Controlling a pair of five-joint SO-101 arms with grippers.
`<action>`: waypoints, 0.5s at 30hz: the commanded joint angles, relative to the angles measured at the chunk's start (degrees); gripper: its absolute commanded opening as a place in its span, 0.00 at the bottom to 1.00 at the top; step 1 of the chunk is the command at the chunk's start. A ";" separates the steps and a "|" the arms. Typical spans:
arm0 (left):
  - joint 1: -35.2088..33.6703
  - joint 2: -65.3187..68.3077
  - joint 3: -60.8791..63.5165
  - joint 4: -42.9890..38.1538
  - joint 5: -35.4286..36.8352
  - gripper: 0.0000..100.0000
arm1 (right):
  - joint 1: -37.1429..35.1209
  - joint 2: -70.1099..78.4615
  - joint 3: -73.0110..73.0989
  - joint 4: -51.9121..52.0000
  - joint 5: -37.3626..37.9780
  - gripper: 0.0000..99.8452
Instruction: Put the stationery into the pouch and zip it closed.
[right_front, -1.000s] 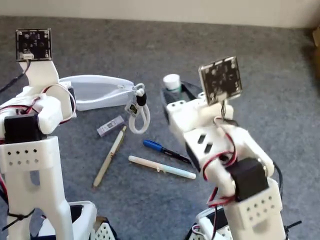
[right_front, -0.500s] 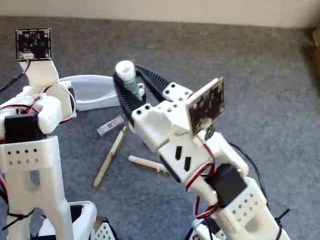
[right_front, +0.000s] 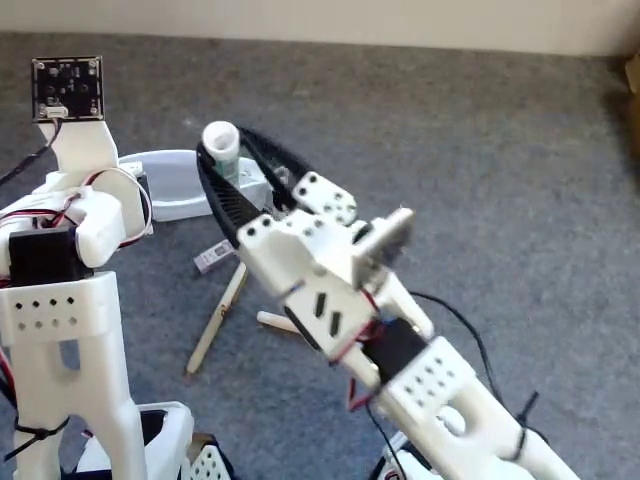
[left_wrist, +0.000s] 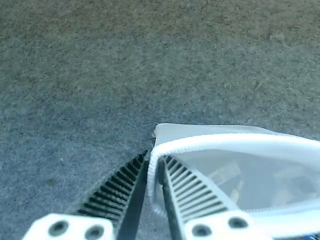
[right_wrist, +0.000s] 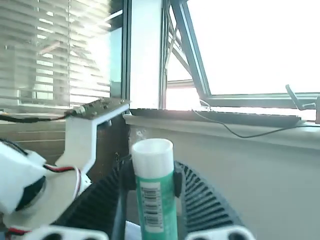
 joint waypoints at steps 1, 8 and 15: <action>1.63 1.80 -0.57 -0.44 0.70 0.01 | -0.40 9.45 -0.75 -9.27 -0.35 0.01; 1.63 1.80 -0.57 -0.44 0.70 0.01 | -0.31 18.42 -0.75 -17.98 -0.26 0.01; 1.63 1.89 -0.48 -0.44 0.70 0.01 | 0.48 24.92 -0.66 -23.69 -0.26 0.01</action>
